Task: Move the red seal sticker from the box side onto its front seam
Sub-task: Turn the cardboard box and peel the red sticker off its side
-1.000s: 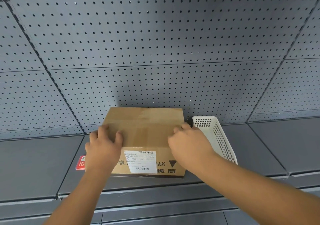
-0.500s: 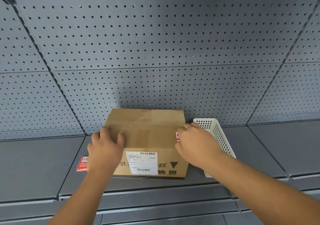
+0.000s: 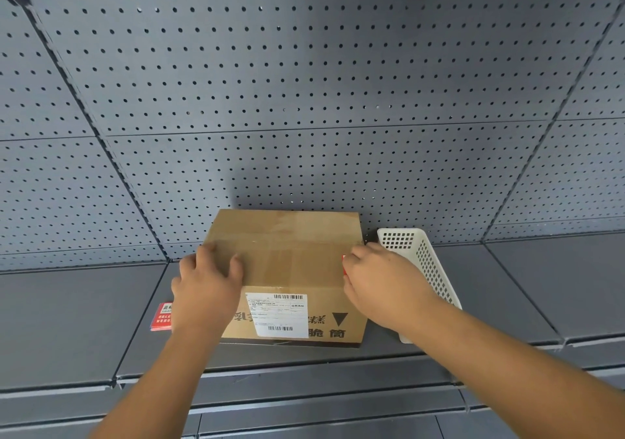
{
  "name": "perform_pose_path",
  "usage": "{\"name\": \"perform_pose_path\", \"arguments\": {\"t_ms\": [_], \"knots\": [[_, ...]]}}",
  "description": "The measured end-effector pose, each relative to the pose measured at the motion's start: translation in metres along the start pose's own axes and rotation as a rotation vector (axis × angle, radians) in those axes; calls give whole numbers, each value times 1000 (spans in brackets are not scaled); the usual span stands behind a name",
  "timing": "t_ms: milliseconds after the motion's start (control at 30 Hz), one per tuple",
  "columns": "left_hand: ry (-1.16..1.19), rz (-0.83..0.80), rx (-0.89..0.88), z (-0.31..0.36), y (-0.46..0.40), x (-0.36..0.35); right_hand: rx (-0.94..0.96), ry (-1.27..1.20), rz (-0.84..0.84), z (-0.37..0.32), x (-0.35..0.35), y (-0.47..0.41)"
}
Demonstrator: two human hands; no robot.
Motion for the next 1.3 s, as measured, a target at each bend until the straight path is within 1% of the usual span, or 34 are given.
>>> {"name": "perform_pose_path", "arguments": {"t_ms": [100, 167, 300, 433, 533, 600, 667, 800, 1000, 1200, 1300], "knots": [[6, -5, 8, -4, -2, -2, -6, -23, -40, 5, 0, 0], [-3, 1, -6, -3, -2, -2, -37, -118, -20, 13, 3, 3], [4, 0, 20, -5, -2, -1, -232, -492, 11, 48, 1, 15], [14, -6, 30, -5, -1, 0, -433, -849, 17, 81, -23, 29], [-14, -15, 41, -5, -1, 0, -518, -1181, 34, 93, -41, 39], [-28, -11, 41, -4, 0, 0, -524, -1289, 61, 94, -46, 45], [-30, -9, 55, -5, -1, -1, -496, -1301, 83, 92, -43, 46], [-37, -12, 69, -6, -1, -1, -440, -1206, 101, 88, -36, 44], [-30, 6, 77, -3, 3, 1, -409, -1221, 181, 86, -31, 40], [-39, 9, 82, -1, 4, 2, -292, -1266, 181, 82, -27, 34], [-44, 10, 80, 0, 5, 2, -282, -1258, 157, 87, -29, 35]]}}
Point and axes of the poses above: each hand's wrist, its own y-axis away from the middle knuckle, its own x-axis out of the back of the hand, z = x × y, the point moved 10 cm from there along -y, towards the middle knuckle, and after that the axes turned 9 degrees about -z, right-handed, at the moved point
